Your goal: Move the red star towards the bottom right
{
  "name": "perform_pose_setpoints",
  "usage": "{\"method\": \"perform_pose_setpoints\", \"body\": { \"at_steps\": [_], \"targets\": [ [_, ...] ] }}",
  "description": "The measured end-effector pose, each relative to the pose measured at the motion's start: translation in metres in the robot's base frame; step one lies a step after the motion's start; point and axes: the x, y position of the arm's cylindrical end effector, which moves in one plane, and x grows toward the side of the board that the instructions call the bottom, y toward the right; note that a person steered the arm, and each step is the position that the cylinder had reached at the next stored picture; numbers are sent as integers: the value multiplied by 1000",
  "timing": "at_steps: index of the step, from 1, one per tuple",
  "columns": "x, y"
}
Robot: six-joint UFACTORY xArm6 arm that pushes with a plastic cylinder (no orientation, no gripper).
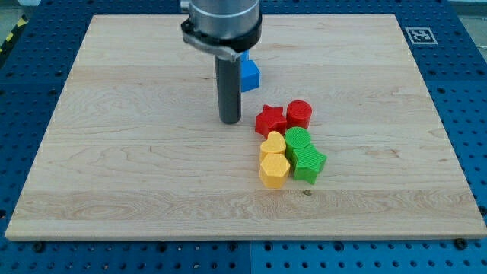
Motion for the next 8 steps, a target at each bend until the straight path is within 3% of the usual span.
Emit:
{"method": "perform_pose_setpoints", "body": {
  "at_steps": [1, 5, 7, 8],
  "targets": [
    [13, 16],
    [-17, 114],
    [-59, 144],
    [-53, 192]
  ]
}}
